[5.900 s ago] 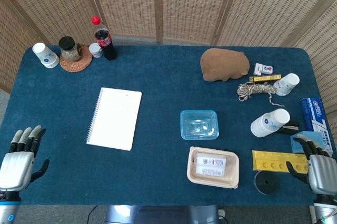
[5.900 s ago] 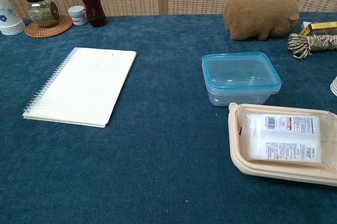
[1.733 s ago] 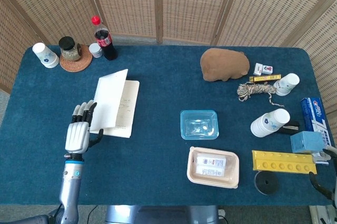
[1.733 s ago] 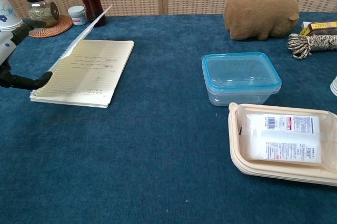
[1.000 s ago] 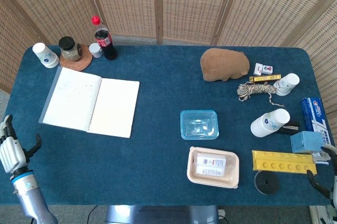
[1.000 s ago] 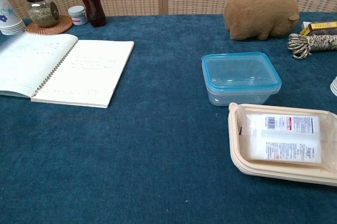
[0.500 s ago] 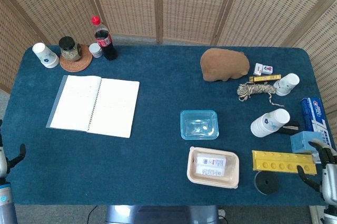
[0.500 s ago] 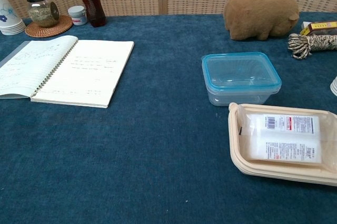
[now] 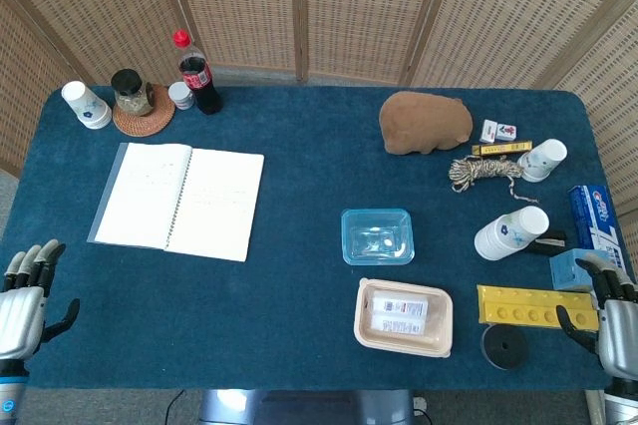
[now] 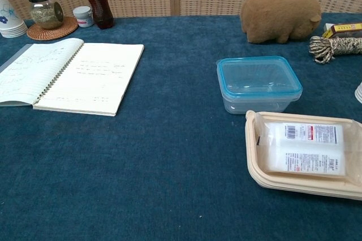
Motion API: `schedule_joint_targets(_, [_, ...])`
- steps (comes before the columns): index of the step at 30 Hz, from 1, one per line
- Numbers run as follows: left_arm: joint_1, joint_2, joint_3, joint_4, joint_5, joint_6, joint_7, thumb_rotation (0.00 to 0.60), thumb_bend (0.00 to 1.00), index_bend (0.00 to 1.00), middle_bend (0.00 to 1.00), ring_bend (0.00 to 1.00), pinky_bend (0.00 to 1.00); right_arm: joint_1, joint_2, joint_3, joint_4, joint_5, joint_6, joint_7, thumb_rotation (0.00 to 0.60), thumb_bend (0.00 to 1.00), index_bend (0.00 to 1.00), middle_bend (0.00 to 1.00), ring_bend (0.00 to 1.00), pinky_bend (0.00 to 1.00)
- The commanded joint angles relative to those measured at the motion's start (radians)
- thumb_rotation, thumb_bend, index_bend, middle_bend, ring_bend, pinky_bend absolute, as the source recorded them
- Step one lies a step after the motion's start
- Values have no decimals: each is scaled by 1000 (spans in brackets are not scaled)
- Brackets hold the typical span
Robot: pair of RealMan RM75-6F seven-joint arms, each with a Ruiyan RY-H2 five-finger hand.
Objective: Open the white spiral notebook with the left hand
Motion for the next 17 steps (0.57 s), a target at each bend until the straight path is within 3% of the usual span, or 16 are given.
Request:
schedule_joint_targets(1, [1, 12, 29, -2, 54, 4, 5, 600, 359, 0, 0, 0, 0, 6, -1, 5, -7, 7, -1, -25, 600, 287, 206, 222, 168, 283])
schedule_joint_targets(17, [-1, -7, 35, -34, 142, 39, 63, 600, 359, 0, 0, 0, 0, 18, 9, -5, -24, 29, -33, -50, 600, 286, 210, 222, 166, 268])
